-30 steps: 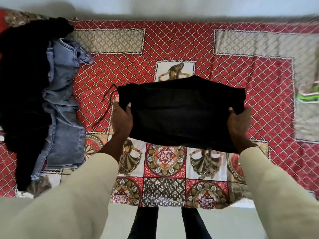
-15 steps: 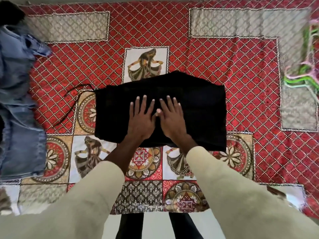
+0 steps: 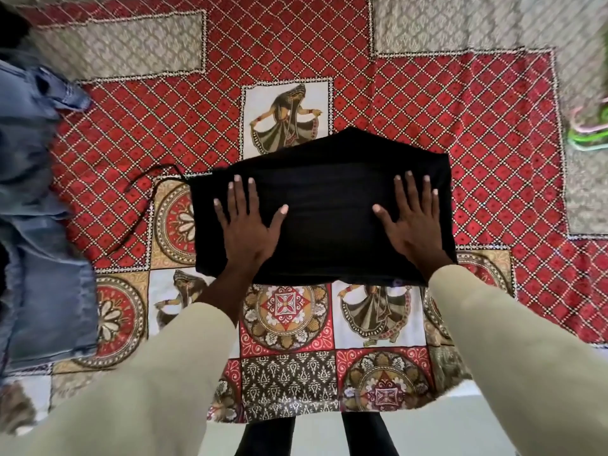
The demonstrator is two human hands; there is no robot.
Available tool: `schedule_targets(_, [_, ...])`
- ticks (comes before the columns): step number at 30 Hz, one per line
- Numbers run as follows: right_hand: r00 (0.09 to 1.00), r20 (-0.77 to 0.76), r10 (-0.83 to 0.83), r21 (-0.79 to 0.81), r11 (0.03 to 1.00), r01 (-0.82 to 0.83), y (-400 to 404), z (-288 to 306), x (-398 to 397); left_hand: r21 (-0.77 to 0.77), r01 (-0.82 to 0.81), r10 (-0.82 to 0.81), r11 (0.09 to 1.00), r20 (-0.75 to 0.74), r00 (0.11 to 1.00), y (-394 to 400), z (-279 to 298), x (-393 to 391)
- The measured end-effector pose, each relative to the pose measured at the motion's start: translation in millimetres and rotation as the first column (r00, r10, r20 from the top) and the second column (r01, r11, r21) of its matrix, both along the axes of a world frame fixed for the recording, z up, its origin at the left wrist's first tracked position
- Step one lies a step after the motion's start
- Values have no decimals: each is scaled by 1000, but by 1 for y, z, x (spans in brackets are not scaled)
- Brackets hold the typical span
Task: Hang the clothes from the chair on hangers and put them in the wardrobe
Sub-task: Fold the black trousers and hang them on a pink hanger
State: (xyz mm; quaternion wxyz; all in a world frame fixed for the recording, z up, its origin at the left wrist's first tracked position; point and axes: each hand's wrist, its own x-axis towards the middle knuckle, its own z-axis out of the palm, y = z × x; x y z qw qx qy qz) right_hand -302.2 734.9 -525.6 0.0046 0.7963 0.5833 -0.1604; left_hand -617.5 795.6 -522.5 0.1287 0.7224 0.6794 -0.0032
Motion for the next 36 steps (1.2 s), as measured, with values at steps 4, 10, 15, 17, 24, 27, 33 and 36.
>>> schedule_targets(4, [998,31,-50,-50,997,52,1,2,-10,-25,-75,76,997,37,996,12,4,-4])
schedule_targets(10, [975,-10,-222,-155,964,218,1,9,-53,-67,-34,30,997,-66,997,20,16,5])
schedule_targets(15, [1000,-5,-29,-148,989,28,-26,13,-22,-115,349,-358,930,-69,931,-9,22,50])
schedule_targets(17, [998,26,-61,-152,986,64,-33,13,-3,-179,203,-224,963,-105,969,-15,28,72])
schedule_targets(24, [982,-144,-118,263,952,153,-40,40,65,-63,264,-258,962,93,962,-34,76,232])
schedule_targets(27, [968,-90,-233,375,893,250,-44,58,155,-64,282,-269,957,167,949,-34,89,323])
schedule_targets(33, [941,108,-321,370,892,262,-55,81,340,-23,391,-375,920,234,897,-31,101,475])
schedule_targets(36, [935,215,-281,353,915,193,-48,78,390,-31,428,-411,903,224,884,-31,107,521])
